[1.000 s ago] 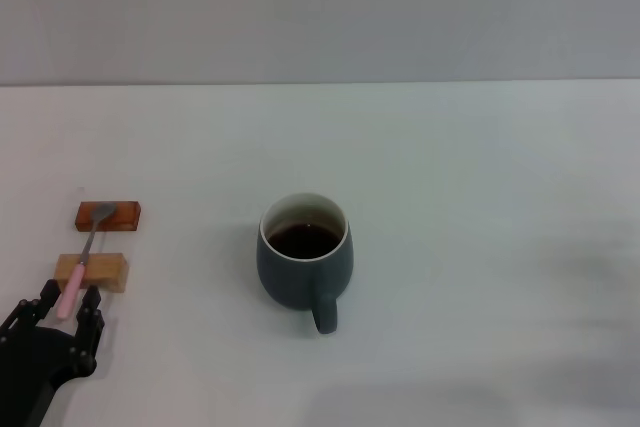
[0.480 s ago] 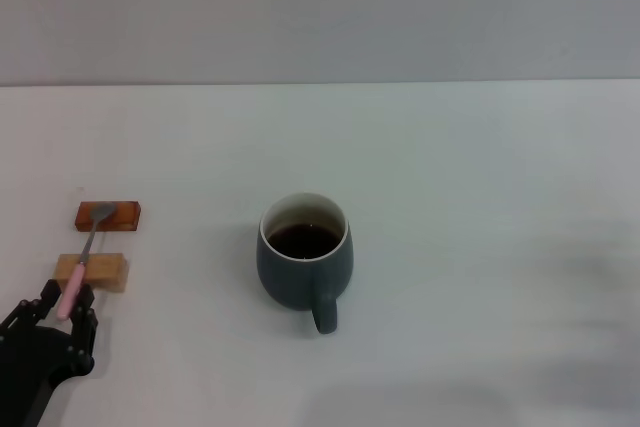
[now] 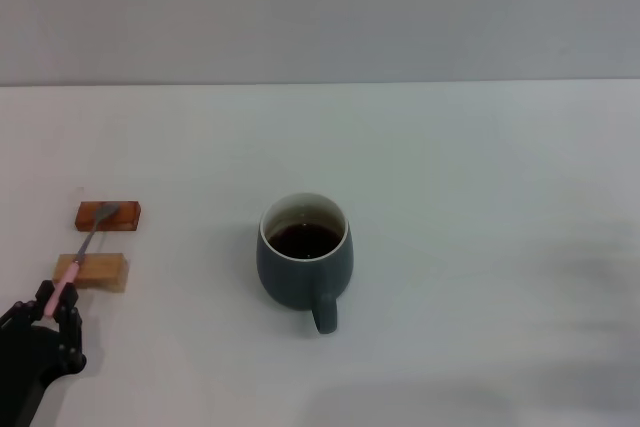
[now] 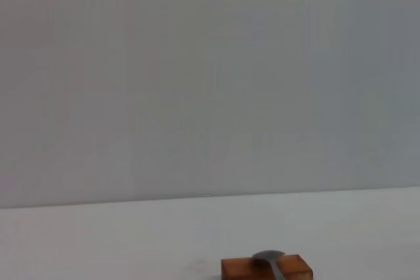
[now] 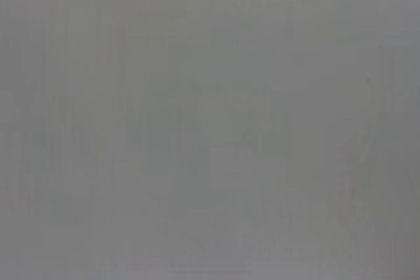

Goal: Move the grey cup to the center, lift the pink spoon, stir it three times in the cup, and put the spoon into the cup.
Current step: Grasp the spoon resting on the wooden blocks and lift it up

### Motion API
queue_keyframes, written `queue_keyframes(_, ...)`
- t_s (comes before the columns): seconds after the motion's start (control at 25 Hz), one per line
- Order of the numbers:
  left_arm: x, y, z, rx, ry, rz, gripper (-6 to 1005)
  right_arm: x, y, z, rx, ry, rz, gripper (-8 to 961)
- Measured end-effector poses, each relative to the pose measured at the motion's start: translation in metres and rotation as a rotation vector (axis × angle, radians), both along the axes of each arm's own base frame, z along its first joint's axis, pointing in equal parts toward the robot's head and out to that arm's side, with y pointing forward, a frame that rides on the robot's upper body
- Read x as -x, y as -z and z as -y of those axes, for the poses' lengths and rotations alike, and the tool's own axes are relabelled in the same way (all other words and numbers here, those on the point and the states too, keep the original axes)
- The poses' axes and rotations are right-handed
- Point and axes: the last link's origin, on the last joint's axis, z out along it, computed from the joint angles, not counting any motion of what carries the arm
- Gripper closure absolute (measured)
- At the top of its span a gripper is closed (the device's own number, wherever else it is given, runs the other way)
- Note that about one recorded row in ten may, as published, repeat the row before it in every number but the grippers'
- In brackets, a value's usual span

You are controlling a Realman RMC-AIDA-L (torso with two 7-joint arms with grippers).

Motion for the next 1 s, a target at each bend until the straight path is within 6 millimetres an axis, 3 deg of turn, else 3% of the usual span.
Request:
queue_keyframes(0.28, -0.001, -0.001, 0.001, -0.004, 0.012, -0.009, 817, 0.001, 0.002, 0.001, 0.006, -0.004, 0.001, 955)
queue_keyframes(0.48, -0.014, -0.005, 0.001, -0.041, 0.100, -0.014, 819, 0.001, 0.003, 0.002, 0.017, -0.005, 0.003, 955)
queue_keyframes(1.0, -0.032, -0.013, -0.019, -0.077, 0.206, -0.004, 820, 0.002, 0.005, 0.002, 0.027, -0.012, 0.006, 955)
